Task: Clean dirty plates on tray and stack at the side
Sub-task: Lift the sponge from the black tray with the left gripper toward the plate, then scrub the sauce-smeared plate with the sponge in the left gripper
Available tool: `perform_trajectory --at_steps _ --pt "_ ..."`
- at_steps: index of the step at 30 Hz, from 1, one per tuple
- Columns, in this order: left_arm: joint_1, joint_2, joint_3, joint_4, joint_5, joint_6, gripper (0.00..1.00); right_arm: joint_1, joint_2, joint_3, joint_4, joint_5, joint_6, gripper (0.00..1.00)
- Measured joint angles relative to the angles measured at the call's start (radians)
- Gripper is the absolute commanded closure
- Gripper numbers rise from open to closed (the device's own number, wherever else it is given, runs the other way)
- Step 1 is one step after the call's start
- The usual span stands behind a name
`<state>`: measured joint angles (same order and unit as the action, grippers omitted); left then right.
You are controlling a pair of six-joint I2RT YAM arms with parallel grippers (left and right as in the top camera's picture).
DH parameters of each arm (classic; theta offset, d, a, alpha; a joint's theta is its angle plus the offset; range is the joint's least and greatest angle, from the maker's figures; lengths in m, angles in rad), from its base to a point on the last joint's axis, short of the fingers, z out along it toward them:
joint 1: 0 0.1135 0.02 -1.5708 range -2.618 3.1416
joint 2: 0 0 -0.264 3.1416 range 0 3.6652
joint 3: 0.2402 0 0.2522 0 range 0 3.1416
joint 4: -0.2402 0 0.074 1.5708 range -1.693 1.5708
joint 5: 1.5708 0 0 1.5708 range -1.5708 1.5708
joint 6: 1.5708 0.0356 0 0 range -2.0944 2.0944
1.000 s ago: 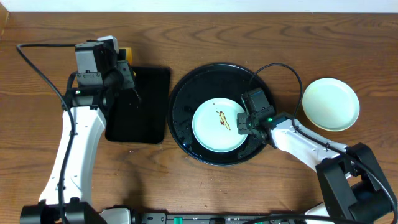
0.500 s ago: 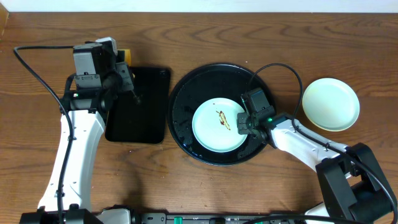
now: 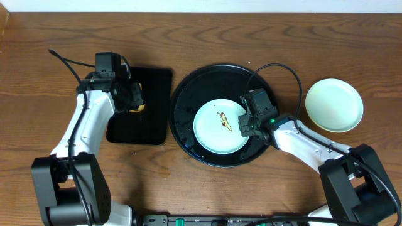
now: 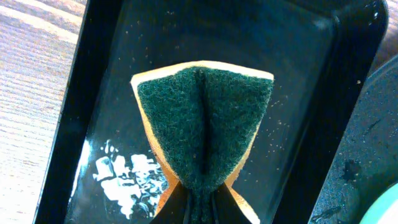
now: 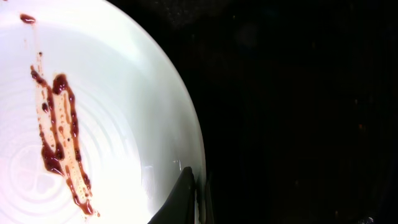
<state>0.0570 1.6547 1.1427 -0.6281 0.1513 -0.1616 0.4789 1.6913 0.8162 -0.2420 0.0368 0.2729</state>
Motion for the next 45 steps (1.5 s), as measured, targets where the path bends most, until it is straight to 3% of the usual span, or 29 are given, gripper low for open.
perform_trajectory --at_steps 11,16,27,45 --pt "-0.031 -0.009 0.0 0.003 0.206 0.003 0.93 0.003 0.004 0.0 0.023 -0.013 -0.073 0.99" --pt "-0.131 -0.009 0.014 0.005 0.241 0.005 0.93 0.004 0.004 0.0 0.024 -0.014 -0.08 0.99" --pt "-0.444 0.02 0.034 0.17 0.267 -0.062 0.93 0.006 0.004 0.0 0.026 -0.014 -0.08 0.99" --pt "-0.622 0.239 0.035 0.248 0.37 -0.217 0.92 0.006 0.004 0.0 0.026 -0.015 -0.081 0.99"
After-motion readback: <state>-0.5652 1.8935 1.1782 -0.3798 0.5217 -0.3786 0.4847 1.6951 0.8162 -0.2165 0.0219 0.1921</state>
